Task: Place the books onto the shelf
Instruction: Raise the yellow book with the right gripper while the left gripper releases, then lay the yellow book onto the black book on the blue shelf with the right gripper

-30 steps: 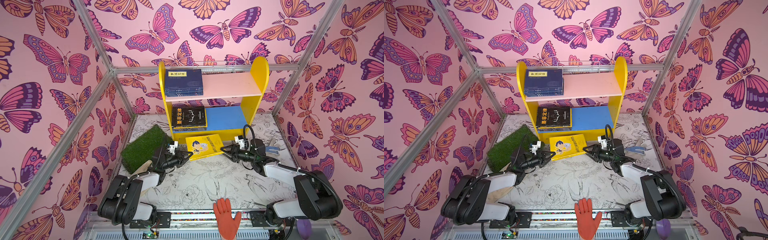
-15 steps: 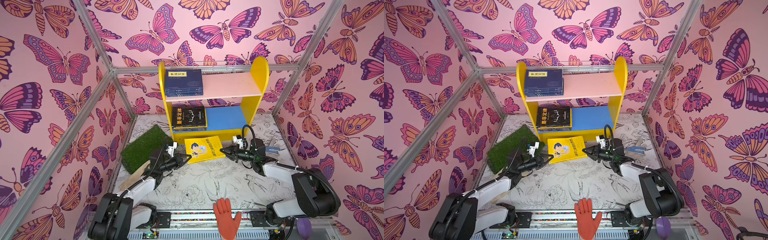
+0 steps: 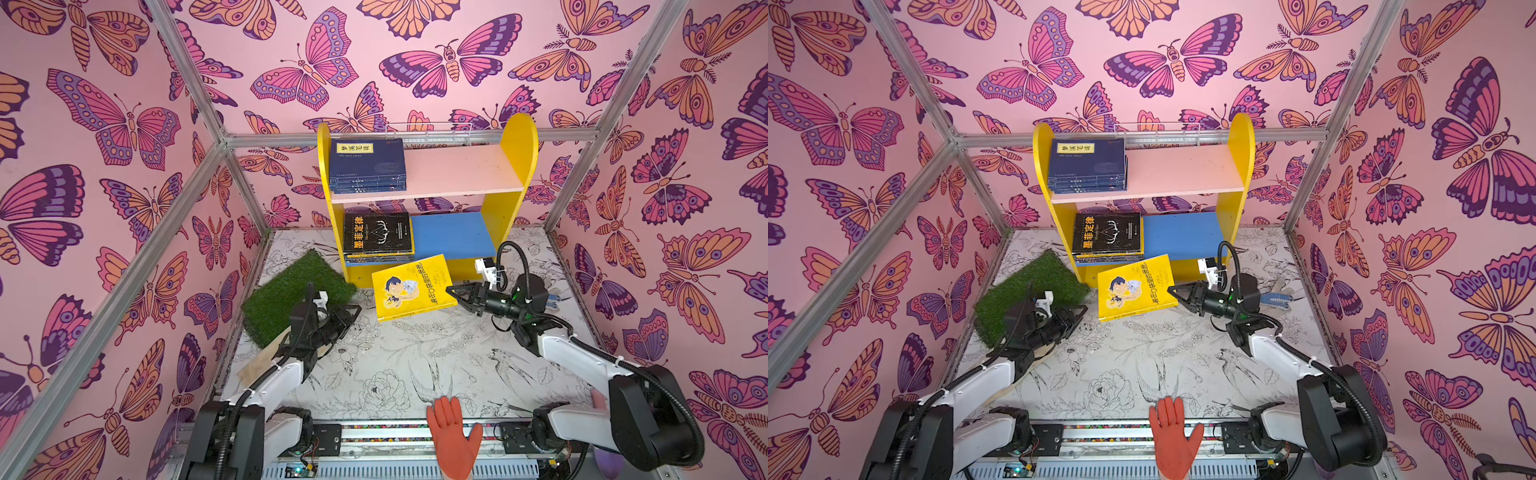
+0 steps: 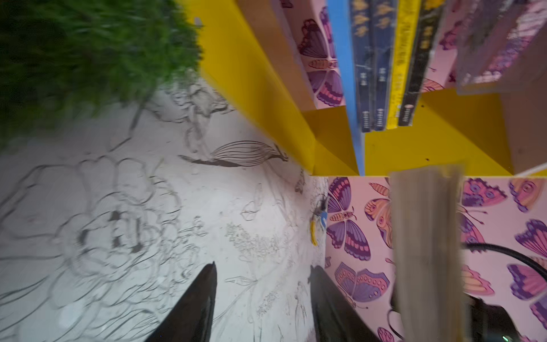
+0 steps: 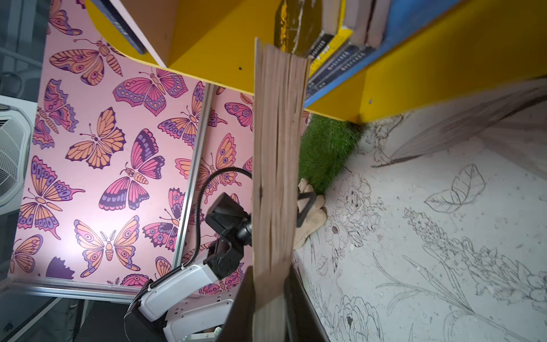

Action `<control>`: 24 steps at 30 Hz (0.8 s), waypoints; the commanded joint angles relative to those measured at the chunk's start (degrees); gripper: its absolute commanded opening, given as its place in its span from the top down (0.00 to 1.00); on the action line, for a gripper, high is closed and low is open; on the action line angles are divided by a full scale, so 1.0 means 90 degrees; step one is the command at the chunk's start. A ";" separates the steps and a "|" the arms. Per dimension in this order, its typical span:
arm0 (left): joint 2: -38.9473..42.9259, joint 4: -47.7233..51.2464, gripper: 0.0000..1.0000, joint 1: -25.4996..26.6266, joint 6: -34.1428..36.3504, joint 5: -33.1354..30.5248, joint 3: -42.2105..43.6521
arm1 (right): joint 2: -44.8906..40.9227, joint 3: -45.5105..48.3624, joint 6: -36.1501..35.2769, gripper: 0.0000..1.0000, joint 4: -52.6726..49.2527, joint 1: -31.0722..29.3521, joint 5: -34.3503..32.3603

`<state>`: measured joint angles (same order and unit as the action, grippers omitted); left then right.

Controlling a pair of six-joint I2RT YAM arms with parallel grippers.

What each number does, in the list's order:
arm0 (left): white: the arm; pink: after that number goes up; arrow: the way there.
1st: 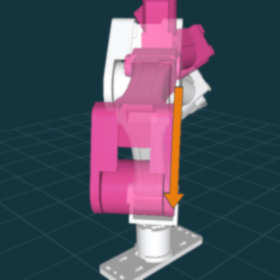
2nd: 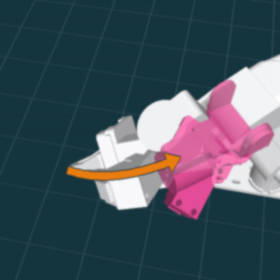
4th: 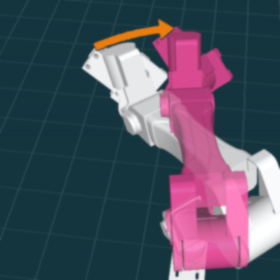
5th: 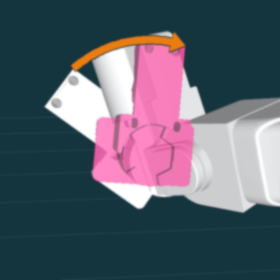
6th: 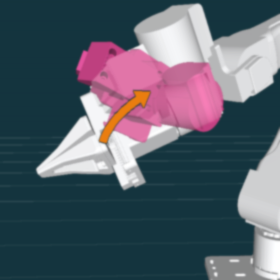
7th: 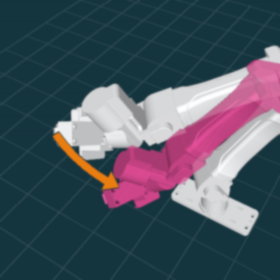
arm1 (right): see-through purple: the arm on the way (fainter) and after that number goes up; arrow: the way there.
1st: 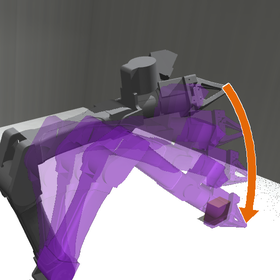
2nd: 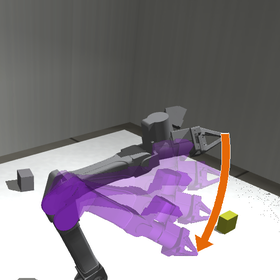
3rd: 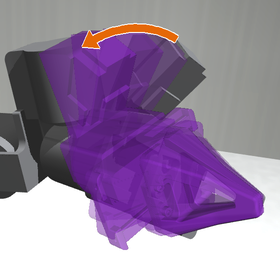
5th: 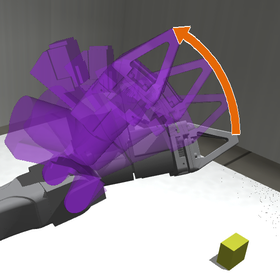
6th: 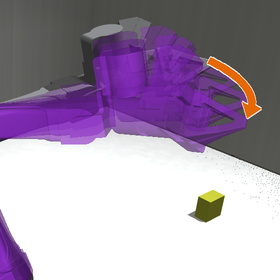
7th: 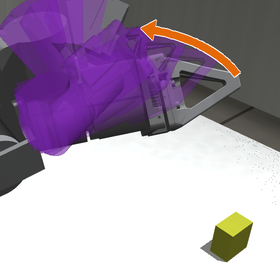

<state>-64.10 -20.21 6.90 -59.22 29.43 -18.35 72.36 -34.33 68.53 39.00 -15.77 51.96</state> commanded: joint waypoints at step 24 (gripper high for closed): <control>-0.0008 0.0410 0.47 -0.0097 -0.0168 -0.0043 0.0397 | 0.4290 -0.5493 -0.1023 0.99 -0.0453 -0.0939 -0.1643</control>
<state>-64.82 -16.23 6.52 -60.53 27.75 -15.40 110.45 -79.09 60.38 33.43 -22.98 38.39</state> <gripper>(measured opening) 0.534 0.135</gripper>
